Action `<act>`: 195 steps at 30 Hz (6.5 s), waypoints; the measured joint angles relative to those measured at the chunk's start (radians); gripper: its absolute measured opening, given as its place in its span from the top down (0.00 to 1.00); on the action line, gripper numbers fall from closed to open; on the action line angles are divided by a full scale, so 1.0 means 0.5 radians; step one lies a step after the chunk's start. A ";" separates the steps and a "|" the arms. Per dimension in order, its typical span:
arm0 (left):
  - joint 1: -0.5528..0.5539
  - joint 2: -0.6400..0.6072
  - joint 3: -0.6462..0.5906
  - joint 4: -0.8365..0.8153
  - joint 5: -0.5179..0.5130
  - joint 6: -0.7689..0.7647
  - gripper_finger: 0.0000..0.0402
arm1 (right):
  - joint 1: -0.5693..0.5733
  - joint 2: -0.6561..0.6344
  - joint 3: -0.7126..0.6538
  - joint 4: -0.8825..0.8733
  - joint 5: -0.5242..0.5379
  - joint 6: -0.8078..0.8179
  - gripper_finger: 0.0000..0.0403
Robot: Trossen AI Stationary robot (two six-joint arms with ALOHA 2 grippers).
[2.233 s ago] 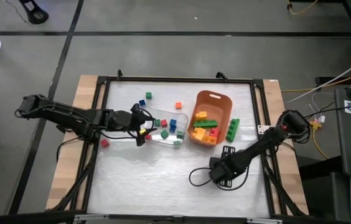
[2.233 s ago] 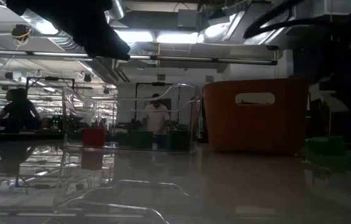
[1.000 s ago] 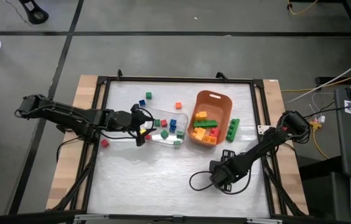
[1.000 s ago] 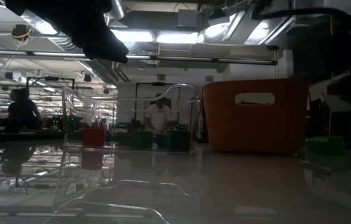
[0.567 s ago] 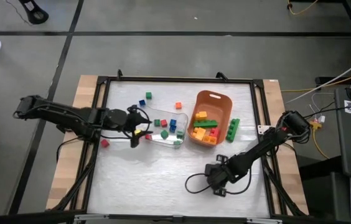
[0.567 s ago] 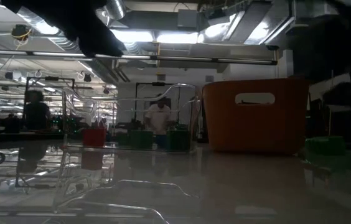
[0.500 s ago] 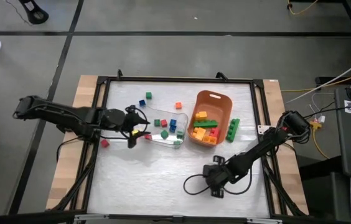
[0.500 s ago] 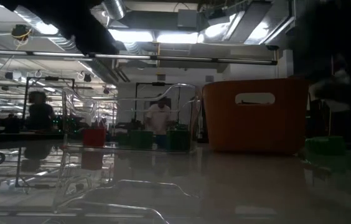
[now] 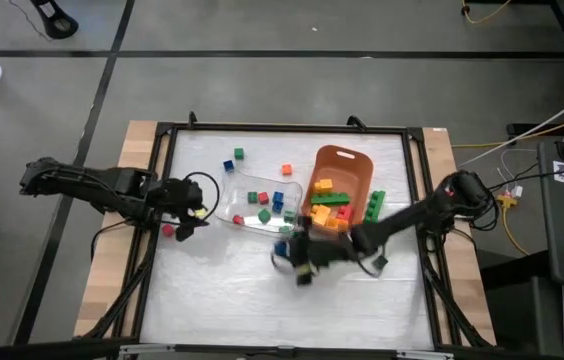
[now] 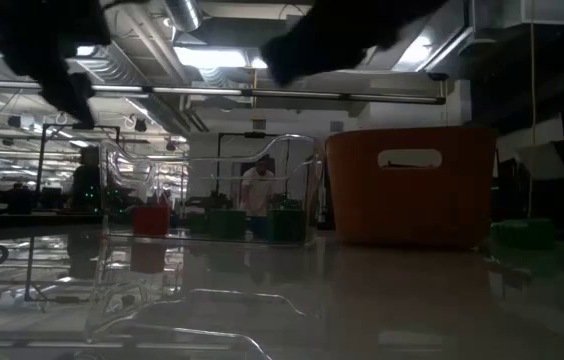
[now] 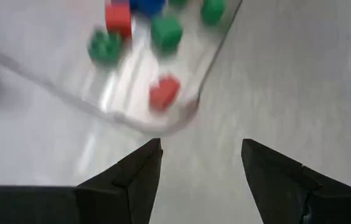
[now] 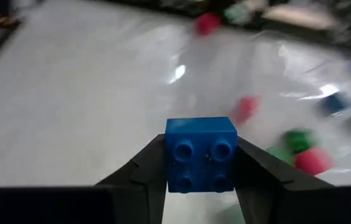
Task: Sort blocks by size
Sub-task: Put the small blue game piece into the transparent bin, then put the small red block into the transparent bin
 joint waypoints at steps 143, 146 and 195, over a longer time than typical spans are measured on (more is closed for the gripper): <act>-0.143 1.549 0.240 -1.140 0.148 0.523 0.49 | -0.479 0.002 -0.007 -0.126 -0.682 -0.497 0.38; -0.216 1.663 0.234 -1.141 0.131 0.514 0.49 | -0.479 0.002 -0.007 -0.126 -0.700 -0.497 0.38; -0.314 1.997 0.306 -0.692 0.321 0.297 0.49 | -0.479 0.002 0.046 -0.150 -0.700 -0.542 0.38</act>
